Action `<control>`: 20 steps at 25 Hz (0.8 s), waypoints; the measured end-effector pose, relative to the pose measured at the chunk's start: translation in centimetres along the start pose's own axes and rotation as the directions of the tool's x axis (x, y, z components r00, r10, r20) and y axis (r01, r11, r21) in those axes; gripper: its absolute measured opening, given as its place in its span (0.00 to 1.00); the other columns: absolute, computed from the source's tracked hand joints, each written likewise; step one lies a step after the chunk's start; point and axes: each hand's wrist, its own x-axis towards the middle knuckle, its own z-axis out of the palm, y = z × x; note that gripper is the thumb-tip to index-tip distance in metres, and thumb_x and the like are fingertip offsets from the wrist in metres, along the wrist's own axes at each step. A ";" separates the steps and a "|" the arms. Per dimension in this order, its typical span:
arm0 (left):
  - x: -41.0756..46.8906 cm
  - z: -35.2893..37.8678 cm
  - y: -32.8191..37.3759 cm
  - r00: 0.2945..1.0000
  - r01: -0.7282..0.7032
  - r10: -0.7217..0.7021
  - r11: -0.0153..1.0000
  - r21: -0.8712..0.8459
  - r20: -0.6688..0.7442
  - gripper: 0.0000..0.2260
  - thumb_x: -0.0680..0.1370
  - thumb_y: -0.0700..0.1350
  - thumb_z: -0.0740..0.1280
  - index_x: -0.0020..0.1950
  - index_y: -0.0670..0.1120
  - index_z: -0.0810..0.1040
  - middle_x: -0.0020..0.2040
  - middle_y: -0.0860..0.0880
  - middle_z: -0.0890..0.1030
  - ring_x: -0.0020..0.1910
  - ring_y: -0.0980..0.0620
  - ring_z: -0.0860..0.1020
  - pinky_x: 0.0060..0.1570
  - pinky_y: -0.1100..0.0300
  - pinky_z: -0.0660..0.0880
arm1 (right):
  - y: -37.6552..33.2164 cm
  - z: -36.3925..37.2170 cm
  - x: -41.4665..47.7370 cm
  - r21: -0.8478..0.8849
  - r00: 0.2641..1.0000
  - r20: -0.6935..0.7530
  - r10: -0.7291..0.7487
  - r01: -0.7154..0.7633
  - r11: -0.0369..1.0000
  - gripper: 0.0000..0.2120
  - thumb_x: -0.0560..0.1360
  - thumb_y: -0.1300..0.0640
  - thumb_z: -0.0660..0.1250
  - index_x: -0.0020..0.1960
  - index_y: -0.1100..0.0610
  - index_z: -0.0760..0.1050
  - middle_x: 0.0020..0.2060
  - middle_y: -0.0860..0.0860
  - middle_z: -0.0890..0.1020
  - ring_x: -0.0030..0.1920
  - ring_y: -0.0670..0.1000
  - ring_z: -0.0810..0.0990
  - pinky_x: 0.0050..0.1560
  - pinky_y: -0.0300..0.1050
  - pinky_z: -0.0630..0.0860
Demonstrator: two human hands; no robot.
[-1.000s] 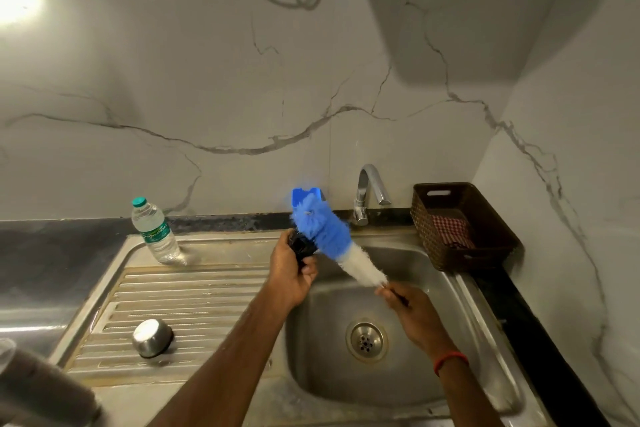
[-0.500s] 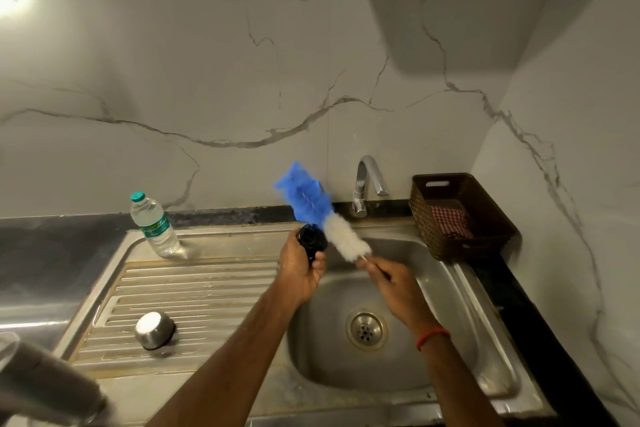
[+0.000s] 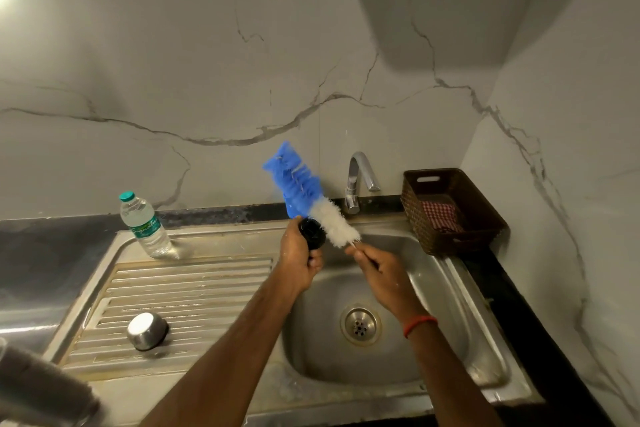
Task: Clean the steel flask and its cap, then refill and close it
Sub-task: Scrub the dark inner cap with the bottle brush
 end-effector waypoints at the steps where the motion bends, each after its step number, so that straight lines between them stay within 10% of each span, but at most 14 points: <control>1: 0.0 -0.2 0.2 1.000 -0.003 0.003 1.000 -0.004 -0.001 0.17 0.84 0.56 0.56 0.53 0.45 0.76 0.31 0.49 0.74 0.22 0.56 0.63 0.17 0.65 0.60 | 0.8 -0.6 -0.5 -0.016 1.000 0.011 0.011 -0.011 1.000 0.11 0.81 0.58 0.64 0.58 0.48 0.82 0.41 0.36 0.83 0.41 0.36 0.80 0.42 0.32 0.74; 8: 0.2 -1.8 0.0 0.998 0.034 -0.019 0.974 -0.226 0.067 0.17 0.82 0.56 0.60 0.55 0.42 0.75 0.34 0.47 0.74 0.24 0.55 0.68 0.19 0.64 0.65 | 3.3 -3.1 -2.0 0.026 0.988 -0.121 0.100 -0.097 0.995 0.10 0.82 0.57 0.63 0.51 0.48 0.82 0.27 0.44 0.72 0.29 0.42 0.67 0.32 0.40 0.65; 14: -0.5 -1.1 -0.9 0.997 -0.055 0.062 0.987 -0.153 0.045 0.14 0.85 0.52 0.60 0.60 0.42 0.76 0.37 0.46 0.80 0.23 0.58 0.68 0.19 0.67 0.65 | -1.2 -0.9 0.1 -0.206 0.988 -0.018 -0.155 0.148 0.967 0.11 0.82 0.55 0.63 0.60 0.53 0.81 0.45 0.41 0.84 0.45 0.41 0.81 0.45 0.35 0.76; 20: -0.7 -1.5 0.0 0.986 -0.164 0.162 0.983 -0.087 -0.027 0.16 0.85 0.54 0.60 0.56 0.43 0.78 0.44 0.44 0.79 0.27 0.56 0.68 0.22 0.66 0.67 | 3.5 -1.7 -2.9 -0.122 0.997 -0.046 -0.068 0.062 0.991 0.10 0.81 0.57 0.64 0.59 0.47 0.80 0.45 0.42 0.84 0.44 0.38 0.81 0.44 0.35 0.73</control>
